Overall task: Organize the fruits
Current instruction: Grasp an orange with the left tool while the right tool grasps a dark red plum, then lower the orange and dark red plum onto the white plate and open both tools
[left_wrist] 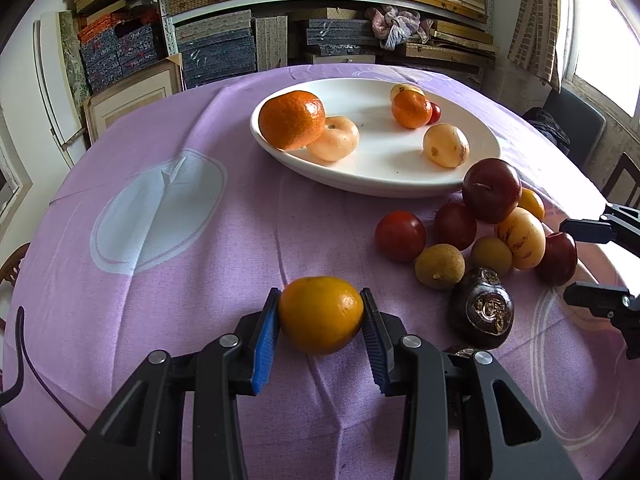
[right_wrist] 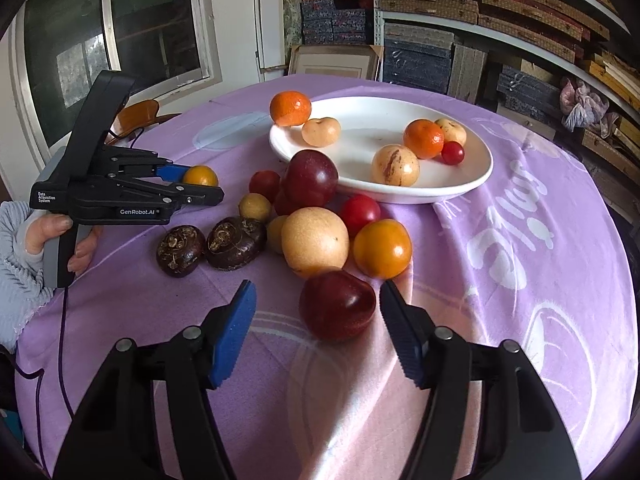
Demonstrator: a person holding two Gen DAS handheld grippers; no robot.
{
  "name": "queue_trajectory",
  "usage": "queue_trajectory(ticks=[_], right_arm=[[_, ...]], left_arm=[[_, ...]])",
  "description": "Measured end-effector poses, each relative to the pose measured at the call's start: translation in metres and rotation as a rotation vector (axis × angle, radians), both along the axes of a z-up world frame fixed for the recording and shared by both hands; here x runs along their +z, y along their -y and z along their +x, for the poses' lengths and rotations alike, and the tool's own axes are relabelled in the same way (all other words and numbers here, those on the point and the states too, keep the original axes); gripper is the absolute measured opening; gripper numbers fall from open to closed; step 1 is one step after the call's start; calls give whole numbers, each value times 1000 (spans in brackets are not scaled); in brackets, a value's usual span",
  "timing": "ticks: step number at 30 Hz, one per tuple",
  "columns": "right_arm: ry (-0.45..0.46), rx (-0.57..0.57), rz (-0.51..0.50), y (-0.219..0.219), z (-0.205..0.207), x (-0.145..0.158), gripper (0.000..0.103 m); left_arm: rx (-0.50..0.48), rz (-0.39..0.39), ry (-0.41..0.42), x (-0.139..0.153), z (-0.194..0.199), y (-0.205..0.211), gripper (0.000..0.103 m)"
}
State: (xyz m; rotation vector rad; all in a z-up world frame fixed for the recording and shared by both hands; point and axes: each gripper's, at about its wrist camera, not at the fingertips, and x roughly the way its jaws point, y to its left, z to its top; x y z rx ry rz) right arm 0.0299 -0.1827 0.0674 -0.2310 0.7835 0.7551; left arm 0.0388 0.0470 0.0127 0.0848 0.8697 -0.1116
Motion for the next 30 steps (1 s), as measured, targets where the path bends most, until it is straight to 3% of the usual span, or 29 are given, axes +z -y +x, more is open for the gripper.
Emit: queue_trajectory(ticks=[5,7,18,21,23,26,30], right_arm=[[-31,-15,-6,0,6,-4,52],[-44,-19,-1,2,8,-5,41],[-65,-14,-13,0,9,-9,41],[-57,-18,4,5,8,-5,40],[-34,-39,43,13,9,7,40],[17,-88,112,30,16,36,40],[106,-137,162,40,38,85,40]], left_arm=[[-5,-6,-9,-2,1,1,39],[-8,-6,-10,-2,1,2,39],[-5,-12,-12,-2,1,1,39],[6,-8,40,5,-5,1,39],[13,17,80,13,-9,4,39],[10,-29,130,38,-8,6,39],[-2,-31,201,82,12,17,39]])
